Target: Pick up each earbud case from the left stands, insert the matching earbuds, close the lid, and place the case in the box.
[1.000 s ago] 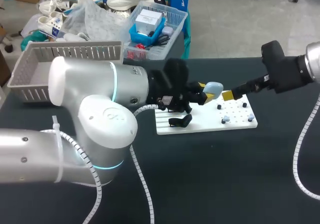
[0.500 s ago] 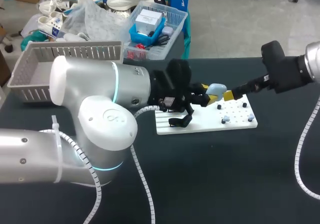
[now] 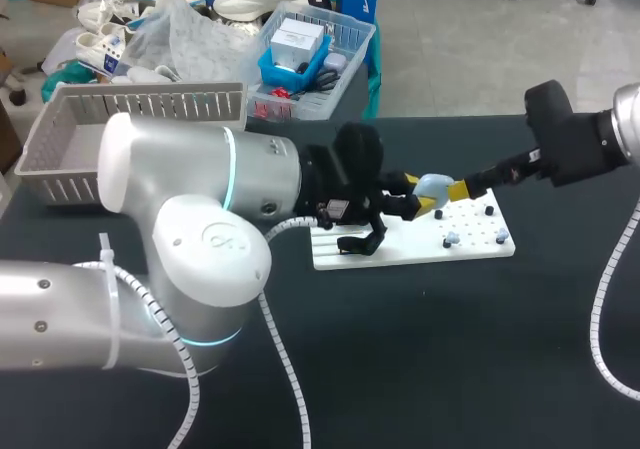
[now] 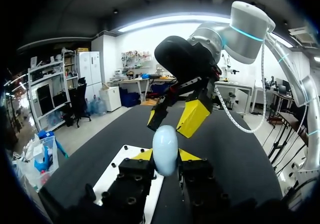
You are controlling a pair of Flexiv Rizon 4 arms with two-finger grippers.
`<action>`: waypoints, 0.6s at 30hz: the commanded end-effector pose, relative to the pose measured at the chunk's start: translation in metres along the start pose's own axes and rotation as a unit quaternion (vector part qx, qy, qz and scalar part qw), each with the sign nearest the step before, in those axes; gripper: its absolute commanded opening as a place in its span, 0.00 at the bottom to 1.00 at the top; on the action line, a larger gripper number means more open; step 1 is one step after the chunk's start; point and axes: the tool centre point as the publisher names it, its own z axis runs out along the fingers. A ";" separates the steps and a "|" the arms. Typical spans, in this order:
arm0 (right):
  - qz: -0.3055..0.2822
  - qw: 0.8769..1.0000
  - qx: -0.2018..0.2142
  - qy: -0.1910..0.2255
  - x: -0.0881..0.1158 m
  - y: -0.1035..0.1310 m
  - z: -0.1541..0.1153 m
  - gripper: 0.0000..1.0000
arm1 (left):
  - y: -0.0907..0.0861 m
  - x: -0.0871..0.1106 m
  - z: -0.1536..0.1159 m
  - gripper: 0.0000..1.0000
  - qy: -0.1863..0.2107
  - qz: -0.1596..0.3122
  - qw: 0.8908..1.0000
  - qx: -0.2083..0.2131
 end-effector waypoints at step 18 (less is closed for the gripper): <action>-0.013 1.000 0.026 -0.010 -0.004 0.002 -0.018 1.00 | -0.015 0.007 -0.008 0.00 -0.009 0.013 1.000 0.023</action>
